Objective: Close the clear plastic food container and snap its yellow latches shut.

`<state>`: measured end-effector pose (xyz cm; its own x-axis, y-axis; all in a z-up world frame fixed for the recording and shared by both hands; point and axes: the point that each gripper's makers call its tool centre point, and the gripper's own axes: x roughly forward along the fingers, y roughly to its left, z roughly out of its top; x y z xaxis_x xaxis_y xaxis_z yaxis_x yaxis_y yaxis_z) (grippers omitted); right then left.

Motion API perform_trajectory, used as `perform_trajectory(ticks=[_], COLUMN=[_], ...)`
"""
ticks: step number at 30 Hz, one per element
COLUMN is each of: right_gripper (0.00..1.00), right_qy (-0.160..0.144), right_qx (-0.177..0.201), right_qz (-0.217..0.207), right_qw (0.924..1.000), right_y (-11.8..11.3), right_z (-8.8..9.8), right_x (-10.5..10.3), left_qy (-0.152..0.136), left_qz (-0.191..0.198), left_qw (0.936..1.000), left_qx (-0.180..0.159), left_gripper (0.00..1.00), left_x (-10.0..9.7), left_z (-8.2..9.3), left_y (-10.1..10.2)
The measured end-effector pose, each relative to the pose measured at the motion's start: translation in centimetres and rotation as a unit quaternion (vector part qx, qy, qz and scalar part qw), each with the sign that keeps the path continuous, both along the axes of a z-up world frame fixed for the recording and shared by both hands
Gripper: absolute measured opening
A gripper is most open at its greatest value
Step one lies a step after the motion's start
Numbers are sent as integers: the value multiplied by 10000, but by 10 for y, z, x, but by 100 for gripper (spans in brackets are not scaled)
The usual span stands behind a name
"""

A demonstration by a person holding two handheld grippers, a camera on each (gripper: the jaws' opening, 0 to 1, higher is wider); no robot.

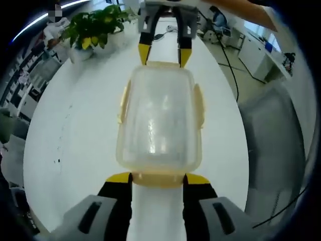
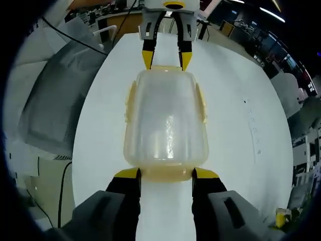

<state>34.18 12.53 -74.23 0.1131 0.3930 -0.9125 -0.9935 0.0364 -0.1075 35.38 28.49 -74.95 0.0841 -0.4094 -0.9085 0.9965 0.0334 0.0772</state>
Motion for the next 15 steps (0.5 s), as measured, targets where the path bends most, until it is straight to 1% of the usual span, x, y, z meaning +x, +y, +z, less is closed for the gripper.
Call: perform_trajectory(ticks=[3,7,10,12,15], right_gripper=[37,37,37,37,37], right_qy=[37,150,198,275,345], right_qx=[13,2,42,52,80], right_qz=[-29,-59,-96,-101,-107], right_qw=[10000,9999,9997,9996,9993], right_y=[-7,-15,-19,-21,-22], right_z=[-5,-15,-22,-26,-33], right_x=[2,2,5,5,8], left_qy=[21,136,151,241,237], left_qz=[-36,-72,-90,-83,-92], left_qw=[10000,9997,9996,9992,9988], left_qx=[79,166,241,301,427], left_gripper=[35,35,35,35,35], left_x=[3,5,8,7,10], left_z=[-7,-16,-22,-27,-34], left_y=[-9,-16,-21,-23,-24])
